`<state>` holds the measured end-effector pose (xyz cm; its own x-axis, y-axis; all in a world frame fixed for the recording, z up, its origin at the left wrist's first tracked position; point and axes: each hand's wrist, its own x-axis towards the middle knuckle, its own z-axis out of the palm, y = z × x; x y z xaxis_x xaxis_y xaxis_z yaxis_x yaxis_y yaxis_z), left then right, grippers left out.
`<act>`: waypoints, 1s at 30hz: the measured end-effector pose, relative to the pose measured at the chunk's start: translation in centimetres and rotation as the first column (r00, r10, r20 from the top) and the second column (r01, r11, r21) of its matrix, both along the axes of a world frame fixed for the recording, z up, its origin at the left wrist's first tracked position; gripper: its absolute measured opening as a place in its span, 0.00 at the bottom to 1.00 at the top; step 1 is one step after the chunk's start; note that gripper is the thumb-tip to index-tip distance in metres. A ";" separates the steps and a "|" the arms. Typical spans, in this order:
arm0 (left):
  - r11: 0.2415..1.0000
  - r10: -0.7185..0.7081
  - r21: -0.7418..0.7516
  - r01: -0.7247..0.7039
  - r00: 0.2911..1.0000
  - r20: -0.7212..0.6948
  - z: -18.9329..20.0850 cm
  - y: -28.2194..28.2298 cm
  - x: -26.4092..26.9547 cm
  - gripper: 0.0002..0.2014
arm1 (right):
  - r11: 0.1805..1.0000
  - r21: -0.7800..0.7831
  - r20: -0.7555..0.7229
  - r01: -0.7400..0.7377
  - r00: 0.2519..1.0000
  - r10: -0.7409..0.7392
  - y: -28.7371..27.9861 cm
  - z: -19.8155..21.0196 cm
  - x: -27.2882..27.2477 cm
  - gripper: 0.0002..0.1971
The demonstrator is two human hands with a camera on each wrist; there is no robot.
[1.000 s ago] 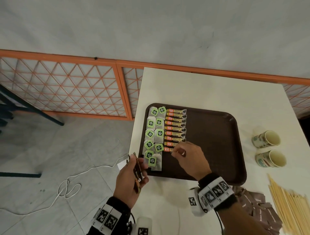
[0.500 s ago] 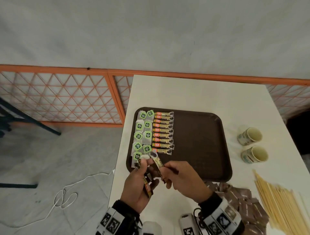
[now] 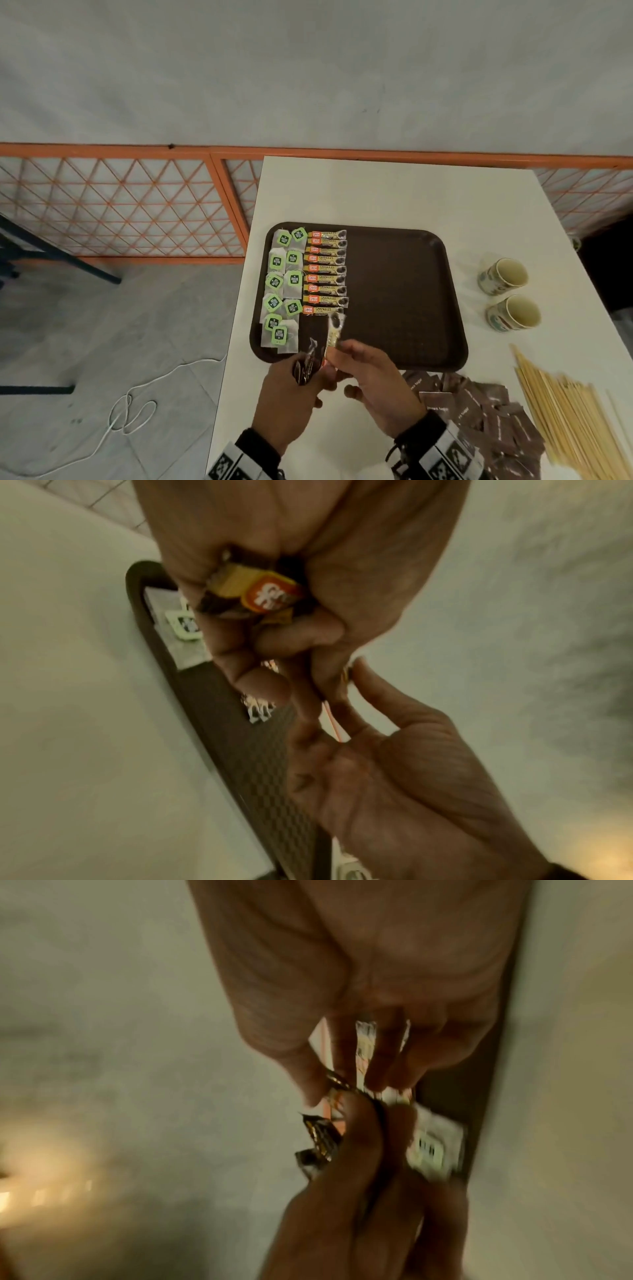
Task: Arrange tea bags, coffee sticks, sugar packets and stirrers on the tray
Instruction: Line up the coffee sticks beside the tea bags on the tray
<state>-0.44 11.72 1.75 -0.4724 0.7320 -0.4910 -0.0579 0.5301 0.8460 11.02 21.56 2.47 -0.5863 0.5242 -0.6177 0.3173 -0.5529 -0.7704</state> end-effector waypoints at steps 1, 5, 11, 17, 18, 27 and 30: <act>0.996 -0.092 -0.022 0.091 0.996 -0.005 -0.2 -0.1 -0.4 0.03 | 0.996 0.082 -0.004 -0.028 1.000 0.028 0.4 0.1 0.1 0.05; 0.972 -0.215 -0.102 0.210 0.976 -0.039 -0.5 -0.5 -3.1 0.05 | 0.945 0.285 0.075 -0.163 0.986 0.147 2.4 0.0 0.5 0.04; 0.991 0.059 -0.115 -0.066 0.996 -0.061 -2.0 0.6 -5.5 0.05 | 0.977 0.206 0.197 -0.063 0.980 0.022 4.5 -3.3 -1.0 0.05; 0.987 0.079 -0.137 -0.090 0.994 -0.079 -3.3 -1.5 -6.9 0.08 | 0.924 0.365 0.477 -0.115 0.875 -0.080 6.4 -7.2 -2.3 0.08; 0.987 0.066 -0.139 -0.077 0.995 -0.081 -3.4 -1.9 -7.1 0.09 | 0.845 0.464 0.595 -0.267 0.800 -0.074 6.4 -7.5 -2.1 0.09; 0.989 0.053 -0.138 -0.057 0.998 -0.026 -4.0 -2.3 -8.0 0.09 | 0.509 0.576 0.683 -0.640 0.719 0.130 5.0 -8.9 -3.7 0.03; 0.989 0.061 -0.134 -0.062 0.998 -0.012 -3.8 -2.4 -8.2 0.09 | 0.495 0.620 0.657 -0.609 0.748 0.096 4.7 -9.2 -4.8 0.03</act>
